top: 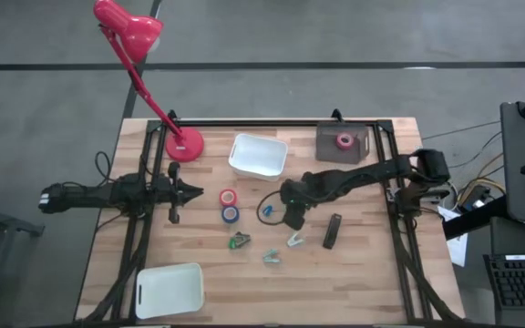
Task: Pick and place Stapler, Stapler remover, tape
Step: Put the green tape into the gray bin
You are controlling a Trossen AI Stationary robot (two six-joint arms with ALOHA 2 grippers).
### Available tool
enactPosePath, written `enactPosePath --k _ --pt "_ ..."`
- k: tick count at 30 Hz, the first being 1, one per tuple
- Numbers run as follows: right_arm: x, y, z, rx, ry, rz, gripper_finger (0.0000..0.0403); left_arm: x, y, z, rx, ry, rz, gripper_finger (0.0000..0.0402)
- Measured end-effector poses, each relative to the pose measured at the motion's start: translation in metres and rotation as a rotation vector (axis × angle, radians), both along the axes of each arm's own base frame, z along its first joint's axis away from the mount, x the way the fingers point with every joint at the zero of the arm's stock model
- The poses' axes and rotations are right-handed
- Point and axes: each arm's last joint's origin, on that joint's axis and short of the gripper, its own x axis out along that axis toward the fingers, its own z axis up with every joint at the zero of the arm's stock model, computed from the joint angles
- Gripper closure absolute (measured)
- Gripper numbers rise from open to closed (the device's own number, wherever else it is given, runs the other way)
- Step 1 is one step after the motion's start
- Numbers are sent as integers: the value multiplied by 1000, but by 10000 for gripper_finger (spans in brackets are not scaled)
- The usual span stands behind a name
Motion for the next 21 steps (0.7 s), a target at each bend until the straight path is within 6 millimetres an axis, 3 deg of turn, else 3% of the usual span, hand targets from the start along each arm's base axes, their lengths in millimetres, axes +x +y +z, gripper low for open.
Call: enactPosePath --k 9,21 --pt "13 1 -19 -8 69 14 226 0 0 0 0 -2 1 364" --pt "7 0 -30 -4 108 -1 248 0 0 0 0 -3 1 364"
